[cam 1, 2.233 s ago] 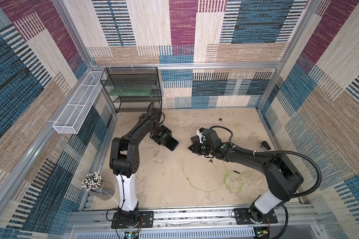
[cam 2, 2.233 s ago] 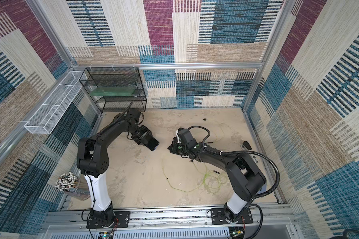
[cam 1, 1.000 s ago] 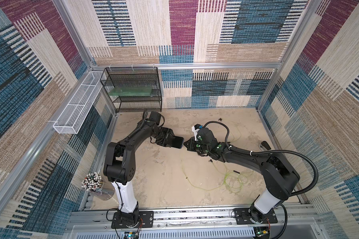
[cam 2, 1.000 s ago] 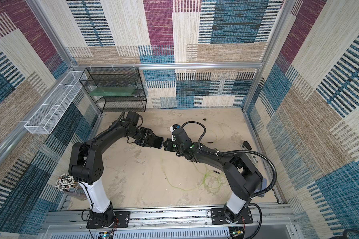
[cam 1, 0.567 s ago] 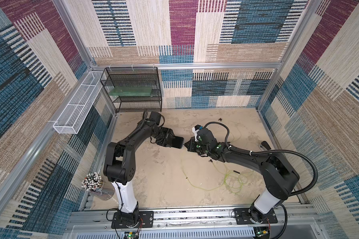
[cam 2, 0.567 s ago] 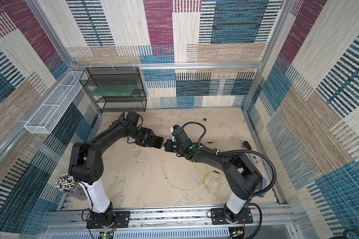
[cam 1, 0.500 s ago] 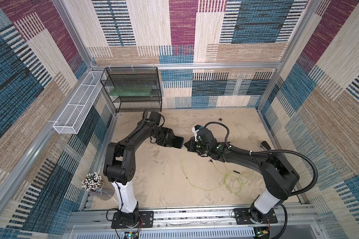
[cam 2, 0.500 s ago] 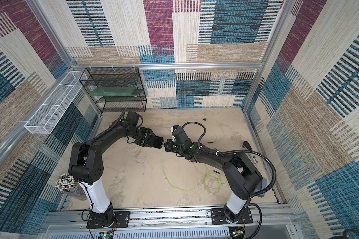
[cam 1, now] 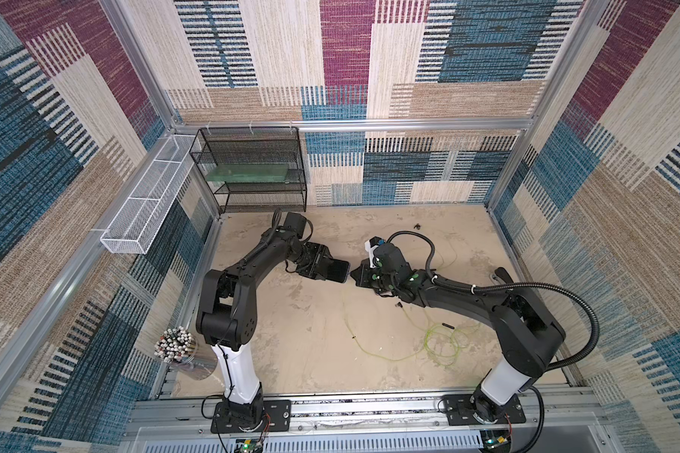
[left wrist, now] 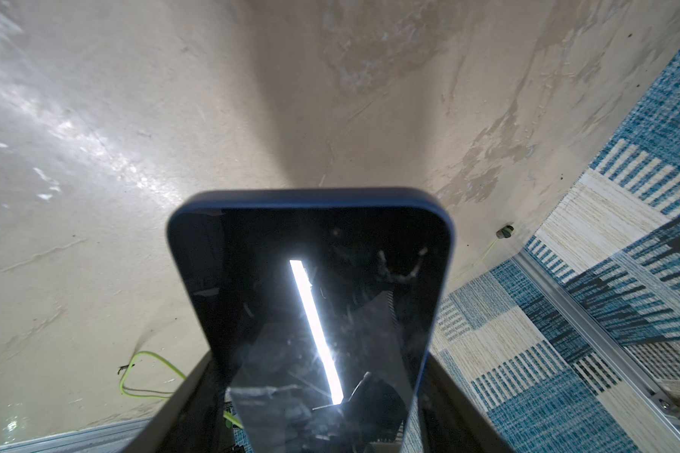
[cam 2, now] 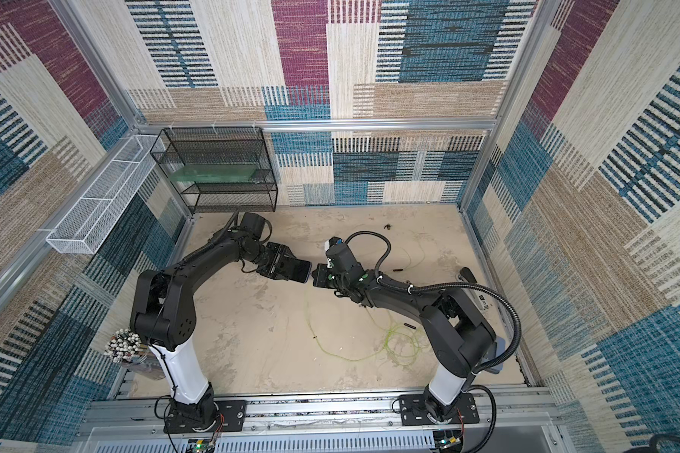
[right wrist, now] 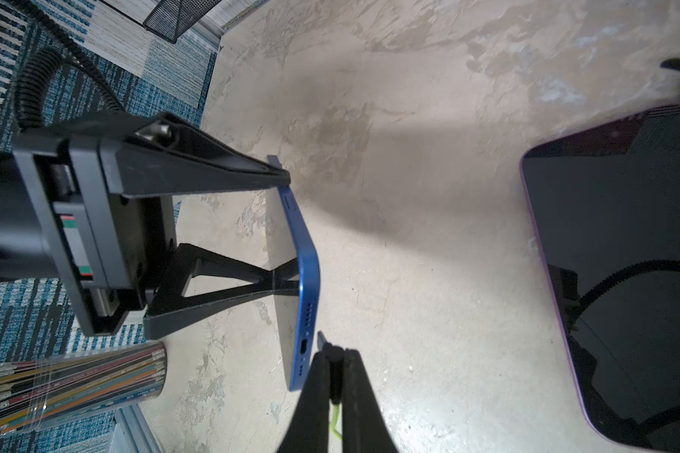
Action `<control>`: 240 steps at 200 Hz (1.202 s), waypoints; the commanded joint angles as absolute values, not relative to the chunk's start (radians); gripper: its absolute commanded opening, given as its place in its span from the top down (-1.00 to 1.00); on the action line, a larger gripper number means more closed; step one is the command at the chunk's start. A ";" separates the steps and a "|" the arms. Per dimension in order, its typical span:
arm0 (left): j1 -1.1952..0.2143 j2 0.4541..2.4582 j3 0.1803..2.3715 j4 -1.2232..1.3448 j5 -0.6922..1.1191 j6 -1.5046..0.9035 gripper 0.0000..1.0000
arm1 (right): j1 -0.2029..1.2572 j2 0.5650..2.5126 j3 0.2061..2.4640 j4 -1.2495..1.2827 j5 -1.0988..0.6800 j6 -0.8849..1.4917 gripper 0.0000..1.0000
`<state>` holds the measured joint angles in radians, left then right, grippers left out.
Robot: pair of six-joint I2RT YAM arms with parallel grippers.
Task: Plug wired earphones into phones
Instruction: Insert the wired earphone into the phone.
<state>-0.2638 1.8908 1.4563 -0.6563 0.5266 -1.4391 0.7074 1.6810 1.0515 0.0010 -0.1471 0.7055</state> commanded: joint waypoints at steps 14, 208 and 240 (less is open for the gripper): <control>-0.264 1.887 1.459 -0.629 0.541 -1.454 1.00 | 0.709 1.646 1.044 -0.008 -0.124 0.683 1.00; -0.273 1.893 1.455 -0.618 0.544 -1.459 1.00 | 0.711 1.649 1.047 0.006 -0.123 0.678 1.00; -0.274 1.895 1.447 -0.611 0.541 -1.464 1.00 | 0.712 1.645 1.048 -0.003 -0.121 0.678 1.00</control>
<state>-0.2733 1.8927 1.4525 -0.6327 0.5285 -1.4410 0.7101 1.6562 1.0462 -0.0196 -0.1291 0.6876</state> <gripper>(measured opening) 0.667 0.105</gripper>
